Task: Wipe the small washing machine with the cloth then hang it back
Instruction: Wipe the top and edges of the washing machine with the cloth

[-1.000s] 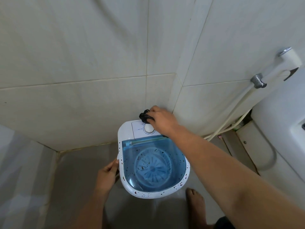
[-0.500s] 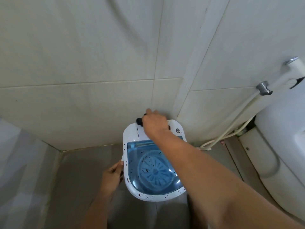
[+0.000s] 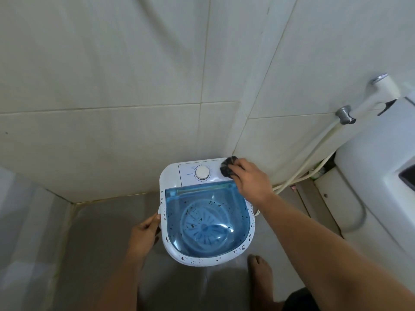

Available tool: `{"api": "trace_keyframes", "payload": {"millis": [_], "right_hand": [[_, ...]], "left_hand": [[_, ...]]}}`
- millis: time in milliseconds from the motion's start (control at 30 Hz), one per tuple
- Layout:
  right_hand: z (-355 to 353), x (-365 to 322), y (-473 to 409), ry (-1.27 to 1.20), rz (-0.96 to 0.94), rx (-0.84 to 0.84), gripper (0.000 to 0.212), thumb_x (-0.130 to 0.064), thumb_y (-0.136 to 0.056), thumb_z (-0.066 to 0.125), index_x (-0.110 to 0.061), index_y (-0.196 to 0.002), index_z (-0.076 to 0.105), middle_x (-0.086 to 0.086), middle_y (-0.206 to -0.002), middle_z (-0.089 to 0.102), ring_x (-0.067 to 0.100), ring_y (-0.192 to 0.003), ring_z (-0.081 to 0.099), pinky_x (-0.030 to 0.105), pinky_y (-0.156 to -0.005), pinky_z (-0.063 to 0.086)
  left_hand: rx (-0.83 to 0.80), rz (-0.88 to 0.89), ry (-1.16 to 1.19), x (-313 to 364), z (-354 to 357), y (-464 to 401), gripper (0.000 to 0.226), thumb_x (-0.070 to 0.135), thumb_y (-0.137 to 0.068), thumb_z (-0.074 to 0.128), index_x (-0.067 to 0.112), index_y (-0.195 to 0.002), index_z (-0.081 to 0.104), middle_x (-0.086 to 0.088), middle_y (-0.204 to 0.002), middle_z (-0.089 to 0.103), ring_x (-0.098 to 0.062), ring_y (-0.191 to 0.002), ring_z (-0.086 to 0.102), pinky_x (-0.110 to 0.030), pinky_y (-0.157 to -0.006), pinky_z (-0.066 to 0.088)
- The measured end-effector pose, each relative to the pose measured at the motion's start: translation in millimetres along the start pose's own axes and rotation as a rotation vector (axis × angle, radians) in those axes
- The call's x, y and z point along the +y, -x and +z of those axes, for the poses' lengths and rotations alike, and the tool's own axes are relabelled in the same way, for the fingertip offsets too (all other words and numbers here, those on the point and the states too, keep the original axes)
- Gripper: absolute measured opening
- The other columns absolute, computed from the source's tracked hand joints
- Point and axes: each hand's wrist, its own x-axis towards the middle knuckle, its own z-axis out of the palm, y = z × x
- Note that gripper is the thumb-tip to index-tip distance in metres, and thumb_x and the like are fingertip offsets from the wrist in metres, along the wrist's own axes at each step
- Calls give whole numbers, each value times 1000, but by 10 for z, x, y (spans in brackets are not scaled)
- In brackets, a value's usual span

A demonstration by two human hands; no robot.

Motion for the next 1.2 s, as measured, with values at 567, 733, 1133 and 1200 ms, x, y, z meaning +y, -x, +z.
{"api": "trace_keyframes", "payload": {"millis": [567,733,1133,1200], "right_hand": [[-23,223,140,-312,330,-69,30,-20,-99,57,-18,-127,69,9,-117,64,29,-100,64,37,-87,52],[-270,633,383,-14,37,-430,30,-27,-97,57,-29,-126,67,3,-120,63,30,-106,64,43,-86,55],[-148,11,143,20,200,-190,32,-16,-97,53,-21,-126,66,8,-115,52,29,-94,58,38,-76,53],[-214,20,185,167,73,-246,37,-14,-95,54,-21,-131,62,9,-122,50,30,-102,56,38,-74,49]], "left_hand": [[38,-13,-5,10,51,-2,33,31,-101,59,16,-128,69,-9,-113,74,-26,-112,67,-47,-108,48],[33,-8,3,51,55,40,29,31,-100,59,20,-126,69,-5,-107,75,-24,-108,67,-44,-105,49],[52,-22,-24,-28,6,-72,32,32,-99,61,18,-126,72,-7,-111,76,-26,-111,69,-47,-106,49],[44,-22,-29,-39,-9,-96,33,33,-99,62,18,-125,72,-7,-112,76,-26,-112,69,-48,-106,49]]}}
